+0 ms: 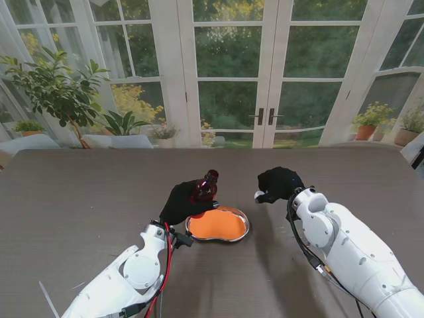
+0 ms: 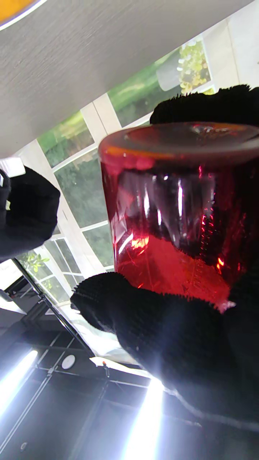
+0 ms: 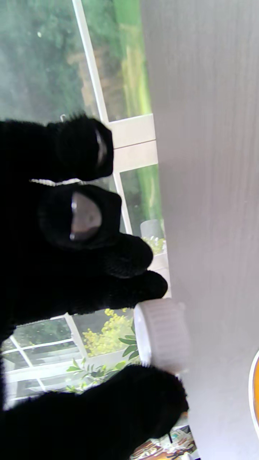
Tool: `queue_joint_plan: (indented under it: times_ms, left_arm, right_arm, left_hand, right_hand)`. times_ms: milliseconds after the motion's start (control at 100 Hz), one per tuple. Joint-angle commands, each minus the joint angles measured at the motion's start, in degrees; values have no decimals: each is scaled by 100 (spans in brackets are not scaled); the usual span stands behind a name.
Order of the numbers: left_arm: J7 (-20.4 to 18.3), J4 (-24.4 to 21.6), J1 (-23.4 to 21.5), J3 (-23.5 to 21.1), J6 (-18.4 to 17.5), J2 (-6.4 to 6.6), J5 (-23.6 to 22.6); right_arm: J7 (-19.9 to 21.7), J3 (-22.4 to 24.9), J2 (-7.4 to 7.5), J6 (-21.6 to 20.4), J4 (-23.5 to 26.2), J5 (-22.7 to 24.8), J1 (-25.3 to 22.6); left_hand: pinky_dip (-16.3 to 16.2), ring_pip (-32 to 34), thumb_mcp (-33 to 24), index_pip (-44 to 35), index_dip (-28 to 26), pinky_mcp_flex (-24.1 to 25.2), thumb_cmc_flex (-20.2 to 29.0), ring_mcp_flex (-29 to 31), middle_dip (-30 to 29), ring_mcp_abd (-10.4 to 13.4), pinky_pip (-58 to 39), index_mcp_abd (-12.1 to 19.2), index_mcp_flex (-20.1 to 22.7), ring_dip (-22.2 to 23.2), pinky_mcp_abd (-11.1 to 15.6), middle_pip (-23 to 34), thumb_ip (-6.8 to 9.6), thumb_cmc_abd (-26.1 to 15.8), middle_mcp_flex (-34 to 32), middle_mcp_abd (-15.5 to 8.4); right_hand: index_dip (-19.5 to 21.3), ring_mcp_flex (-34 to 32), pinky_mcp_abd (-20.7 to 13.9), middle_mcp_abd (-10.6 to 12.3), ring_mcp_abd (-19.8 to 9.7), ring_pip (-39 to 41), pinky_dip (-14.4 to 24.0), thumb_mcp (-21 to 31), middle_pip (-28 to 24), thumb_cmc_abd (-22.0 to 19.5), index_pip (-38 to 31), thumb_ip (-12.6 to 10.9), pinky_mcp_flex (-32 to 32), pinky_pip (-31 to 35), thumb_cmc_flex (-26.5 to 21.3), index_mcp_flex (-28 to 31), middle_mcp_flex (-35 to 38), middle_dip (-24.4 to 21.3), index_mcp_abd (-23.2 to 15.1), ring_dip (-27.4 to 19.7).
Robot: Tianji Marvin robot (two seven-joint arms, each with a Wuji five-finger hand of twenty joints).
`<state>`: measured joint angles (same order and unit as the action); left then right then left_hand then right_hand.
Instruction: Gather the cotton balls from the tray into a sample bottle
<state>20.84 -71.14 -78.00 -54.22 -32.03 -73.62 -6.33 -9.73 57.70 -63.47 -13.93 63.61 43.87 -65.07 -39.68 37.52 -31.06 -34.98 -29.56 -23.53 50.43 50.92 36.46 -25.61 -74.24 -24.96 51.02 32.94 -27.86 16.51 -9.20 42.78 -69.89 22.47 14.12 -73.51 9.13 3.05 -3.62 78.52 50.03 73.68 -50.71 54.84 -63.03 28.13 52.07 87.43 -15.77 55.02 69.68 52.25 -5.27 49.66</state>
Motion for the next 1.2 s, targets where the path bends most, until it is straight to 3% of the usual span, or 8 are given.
queue_joint_plan:
  times_ms: [0,350,700,1190]
  left_arm:
    - [-124,-21,-1,-2,34,-9,23]
    - [-242,-66,-27,-27,114,38,29]
    - [-349,-82,-47,-28,134,73,43]
    - [-464,-68,-47,-9,108,106,47]
  right_arm:
    - [103,54,0,54,210,-42,-65]
    - [445,619,-25,364,1397,-328,-505]
    - [516,791,-88,566,2382,-628,-721]
    - [635,564,-107,448,2917,-782,-736]
  left_hand:
    - [-100,52,-1685,-747,15,84,957,18,-69,133,-225,1692,962,40,209,171,-160,-1284,-499,-736]
    - [-101,51,-1683,-744,12,82,957,10,-71,124,-226,1693,965,40,219,171,-158,-1282,-504,-715]
    - [-101,51,-1687,-744,9,86,964,7,-67,127,-226,1696,966,39,214,173,-155,-1286,-505,-716]
    - [-104,51,-1683,-743,3,86,967,9,-68,120,-225,1686,973,40,205,169,-154,-1286,-498,-707]
  right_hand:
    - [156,-210,-65,155,-131,183,-41,506,-238,-450,-542,-547,43,349,-717,43,62,57,-525,43]
    - [174,-208,-40,107,-98,174,-23,450,-226,-498,-524,-576,30,353,-748,30,52,62,-478,36]
    - [206,-207,-22,98,-101,165,-9,418,-210,-512,-500,-591,14,348,-764,30,57,72,-451,32]
    - [249,-208,-35,119,-113,138,-1,388,-175,-551,-465,-603,6,335,-751,13,57,97,-481,26]
